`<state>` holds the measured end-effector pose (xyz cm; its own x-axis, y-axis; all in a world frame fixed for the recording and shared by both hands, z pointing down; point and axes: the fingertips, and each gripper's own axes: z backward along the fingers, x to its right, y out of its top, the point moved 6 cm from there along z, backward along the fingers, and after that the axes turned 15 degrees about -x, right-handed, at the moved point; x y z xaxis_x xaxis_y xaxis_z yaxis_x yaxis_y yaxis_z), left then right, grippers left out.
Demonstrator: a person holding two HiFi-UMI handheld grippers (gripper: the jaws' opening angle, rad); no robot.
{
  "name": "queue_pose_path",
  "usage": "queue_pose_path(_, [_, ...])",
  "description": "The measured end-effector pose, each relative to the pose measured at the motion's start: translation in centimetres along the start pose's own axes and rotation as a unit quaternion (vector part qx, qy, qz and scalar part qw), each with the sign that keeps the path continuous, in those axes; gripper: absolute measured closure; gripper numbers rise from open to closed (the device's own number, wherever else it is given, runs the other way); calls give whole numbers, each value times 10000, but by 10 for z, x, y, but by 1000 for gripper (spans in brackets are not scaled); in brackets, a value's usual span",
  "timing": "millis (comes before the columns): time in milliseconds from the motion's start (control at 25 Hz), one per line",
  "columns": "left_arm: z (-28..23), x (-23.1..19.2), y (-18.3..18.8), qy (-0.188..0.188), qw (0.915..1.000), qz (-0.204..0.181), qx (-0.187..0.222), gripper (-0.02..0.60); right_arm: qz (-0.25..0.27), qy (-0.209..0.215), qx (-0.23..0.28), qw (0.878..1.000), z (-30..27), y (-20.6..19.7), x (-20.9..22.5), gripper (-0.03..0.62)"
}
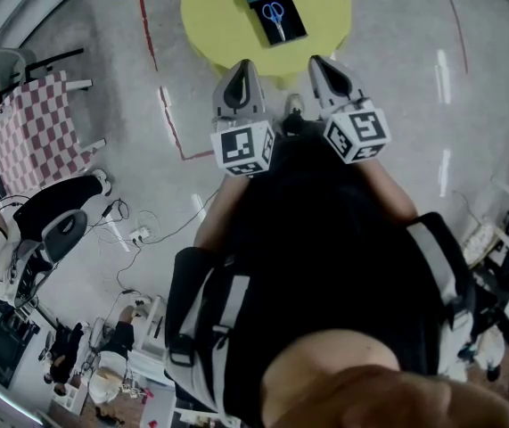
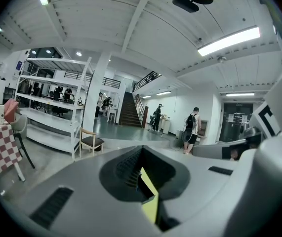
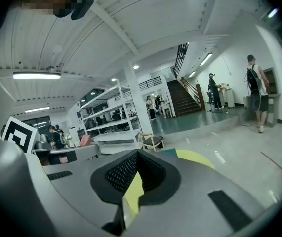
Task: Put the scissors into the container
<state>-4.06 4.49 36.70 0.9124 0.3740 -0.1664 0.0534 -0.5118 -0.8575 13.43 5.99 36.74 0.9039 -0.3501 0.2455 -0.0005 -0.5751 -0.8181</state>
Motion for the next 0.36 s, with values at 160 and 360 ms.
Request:
queue_pose_path(160, [-2, 2, -4, 9, 10000, 10, -74, 584, -12, 15, -18, 10000, 0, -2, 2, 595])
queue_pose_path(360, [-6, 4, -2, -19, 10000, -12, -31, 584, -69, -3, -52, 10000, -2, -5, 7, 597])
